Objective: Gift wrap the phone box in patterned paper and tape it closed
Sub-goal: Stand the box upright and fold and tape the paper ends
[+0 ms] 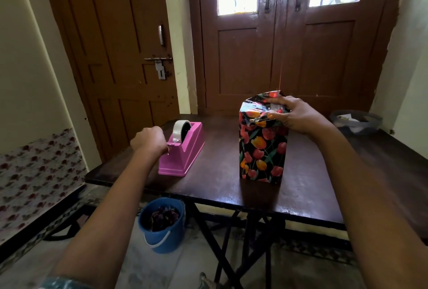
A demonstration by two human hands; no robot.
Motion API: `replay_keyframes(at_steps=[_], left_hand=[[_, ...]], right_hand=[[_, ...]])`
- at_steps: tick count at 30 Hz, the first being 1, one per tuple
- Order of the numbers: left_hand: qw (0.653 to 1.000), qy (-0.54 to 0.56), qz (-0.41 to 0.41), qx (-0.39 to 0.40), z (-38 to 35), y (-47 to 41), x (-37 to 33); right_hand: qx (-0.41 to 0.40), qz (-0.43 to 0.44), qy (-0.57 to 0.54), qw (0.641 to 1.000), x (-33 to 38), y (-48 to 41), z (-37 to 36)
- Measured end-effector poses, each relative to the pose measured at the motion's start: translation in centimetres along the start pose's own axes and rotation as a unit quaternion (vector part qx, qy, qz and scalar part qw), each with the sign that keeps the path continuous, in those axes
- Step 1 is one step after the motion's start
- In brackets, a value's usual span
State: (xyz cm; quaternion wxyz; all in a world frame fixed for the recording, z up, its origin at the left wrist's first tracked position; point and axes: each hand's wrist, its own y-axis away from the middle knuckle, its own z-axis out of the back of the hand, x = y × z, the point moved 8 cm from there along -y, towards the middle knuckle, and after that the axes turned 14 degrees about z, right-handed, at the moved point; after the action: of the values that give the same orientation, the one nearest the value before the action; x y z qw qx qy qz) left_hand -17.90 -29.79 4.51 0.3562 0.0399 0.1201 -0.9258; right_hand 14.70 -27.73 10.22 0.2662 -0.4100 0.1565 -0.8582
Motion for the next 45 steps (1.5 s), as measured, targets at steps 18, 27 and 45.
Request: replay_keyframes(at_steps=[18,27,45], left_hand=[[0.76,0.457,-0.252,0.387,7.2,8.5,-14.5],[0.84,0.291,-0.311,0.338,9.0,9.2,-18.9],[0.914,-0.157,-0.34,0.155,9.6,9.7,-23.3]], right_hand=[[0.01,0.005,0.021,1.0,0.8,0.7,0.1],[0.025,0.007,0.047,0.999,0.2,0.1,0.1],[0.014,0.016,0.052,0.998,-0.3,-0.1,0.0]])
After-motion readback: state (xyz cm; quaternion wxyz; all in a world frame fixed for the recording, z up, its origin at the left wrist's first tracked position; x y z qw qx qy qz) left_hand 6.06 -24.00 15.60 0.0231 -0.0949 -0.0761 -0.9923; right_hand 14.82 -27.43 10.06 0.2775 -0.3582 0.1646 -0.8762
